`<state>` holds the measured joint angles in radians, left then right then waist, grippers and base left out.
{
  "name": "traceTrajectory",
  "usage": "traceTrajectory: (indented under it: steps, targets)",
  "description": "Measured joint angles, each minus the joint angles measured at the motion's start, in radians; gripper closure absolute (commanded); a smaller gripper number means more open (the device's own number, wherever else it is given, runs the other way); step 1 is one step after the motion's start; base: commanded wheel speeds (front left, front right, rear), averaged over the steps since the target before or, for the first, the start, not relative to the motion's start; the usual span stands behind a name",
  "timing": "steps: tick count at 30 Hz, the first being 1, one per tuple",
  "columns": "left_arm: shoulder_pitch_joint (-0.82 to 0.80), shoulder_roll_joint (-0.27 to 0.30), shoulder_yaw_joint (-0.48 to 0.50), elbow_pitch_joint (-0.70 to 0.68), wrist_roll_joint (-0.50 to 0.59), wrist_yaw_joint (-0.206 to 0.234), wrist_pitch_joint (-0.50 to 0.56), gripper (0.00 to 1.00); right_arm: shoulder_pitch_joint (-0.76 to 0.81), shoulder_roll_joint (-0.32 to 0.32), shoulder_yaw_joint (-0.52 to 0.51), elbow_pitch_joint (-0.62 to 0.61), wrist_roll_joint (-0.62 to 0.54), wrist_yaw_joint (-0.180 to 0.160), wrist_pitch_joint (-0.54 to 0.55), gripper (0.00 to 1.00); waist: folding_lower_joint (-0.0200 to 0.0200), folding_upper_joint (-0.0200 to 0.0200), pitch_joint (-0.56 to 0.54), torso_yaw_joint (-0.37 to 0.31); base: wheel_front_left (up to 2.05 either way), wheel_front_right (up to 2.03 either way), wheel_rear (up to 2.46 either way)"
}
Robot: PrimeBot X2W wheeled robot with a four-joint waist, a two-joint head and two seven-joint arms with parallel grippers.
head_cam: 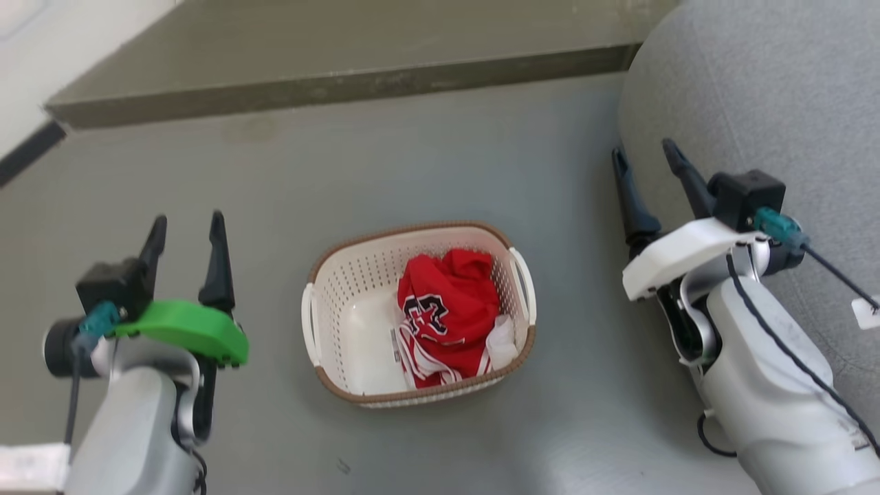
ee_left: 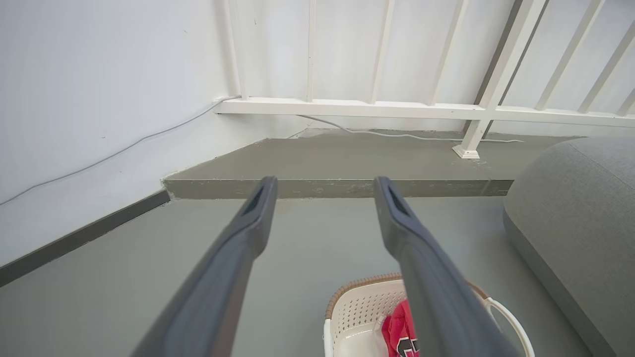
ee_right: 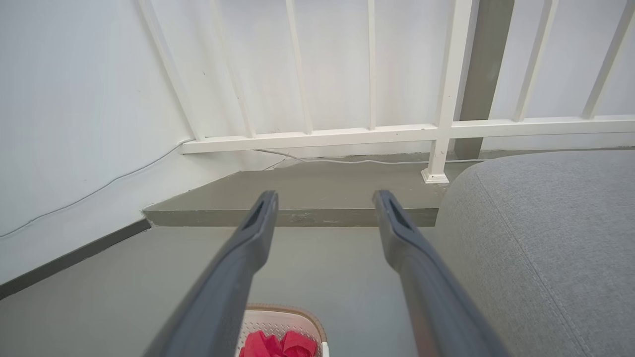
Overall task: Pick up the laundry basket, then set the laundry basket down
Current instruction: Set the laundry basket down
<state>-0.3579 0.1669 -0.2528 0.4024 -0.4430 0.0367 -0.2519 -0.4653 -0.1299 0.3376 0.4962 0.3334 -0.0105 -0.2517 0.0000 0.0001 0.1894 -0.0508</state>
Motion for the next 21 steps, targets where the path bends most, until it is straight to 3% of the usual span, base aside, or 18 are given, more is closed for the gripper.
traceTrajectory:
  steps: [21]
  targets:
    - [0.212,-0.034,0.0,-0.159,0.059,0.017,0.0,0.0,0.189,0.017,-0.023,-0.084,-0.035,0.0,0.0,0.0,0.0,0.0,-0.127,-0.003,0.0,0.0,0.0]
